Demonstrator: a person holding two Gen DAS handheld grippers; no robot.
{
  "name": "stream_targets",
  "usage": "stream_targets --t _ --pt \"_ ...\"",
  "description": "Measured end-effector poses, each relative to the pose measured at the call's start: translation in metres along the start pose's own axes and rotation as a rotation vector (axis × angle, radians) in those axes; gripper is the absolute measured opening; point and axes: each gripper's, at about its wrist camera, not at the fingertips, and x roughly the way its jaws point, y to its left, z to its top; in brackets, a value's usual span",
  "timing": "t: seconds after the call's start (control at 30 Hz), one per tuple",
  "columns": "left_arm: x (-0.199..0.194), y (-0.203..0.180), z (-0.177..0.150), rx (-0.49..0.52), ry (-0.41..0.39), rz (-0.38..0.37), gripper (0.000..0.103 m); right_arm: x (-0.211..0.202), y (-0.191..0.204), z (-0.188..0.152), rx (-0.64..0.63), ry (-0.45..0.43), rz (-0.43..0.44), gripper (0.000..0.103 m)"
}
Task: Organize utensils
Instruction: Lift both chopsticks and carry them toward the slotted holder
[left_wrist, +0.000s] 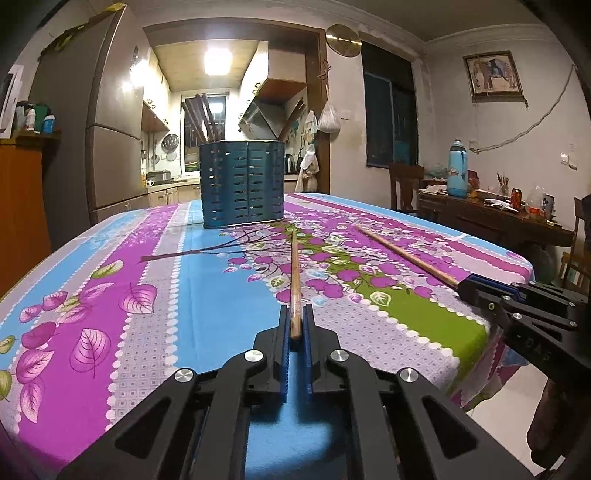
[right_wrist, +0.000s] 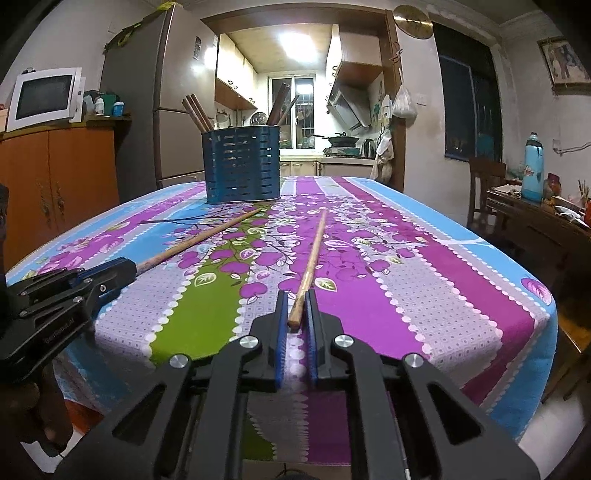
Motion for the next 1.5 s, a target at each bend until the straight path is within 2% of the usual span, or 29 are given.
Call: stream_targets --t 0.3,0.53,0.77,0.97,1.1,1.5 --pt "-0.029 -0.009 0.027 0.022 -0.066 0.005 0.008 -0.026 -0.008 0.02 -0.014 -0.04 0.016 0.005" --pt "-0.059 -0.01 0.065 0.021 -0.162 0.018 0.008 -0.056 -0.011 0.058 -0.068 -0.138 0.04 0.005" --pt "-0.072 -0.016 0.109 0.054 -0.242 0.021 0.008 -0.072 -0.012 0.107 -0.161 -0.221 0.109 0.005" --pt "-0.061 -0.025 0.145 0.092 -0.23 0.005 0.008 -0.056 -0.013 0.158 -0.191 -0.189 0.209 0.005" --pt "-0.049 -0.025 0.164 0.091 -0.2 0.004 0.008 -0.037 -0.015 0.187 -0.196 -0.156 0.245 0.005" --pt "-0.023 -0.014 0.197 0.07 -0.149 0.021 0.008 -0.01 -0.012 0.225 -0.171 -0.115 0.312 0.005"
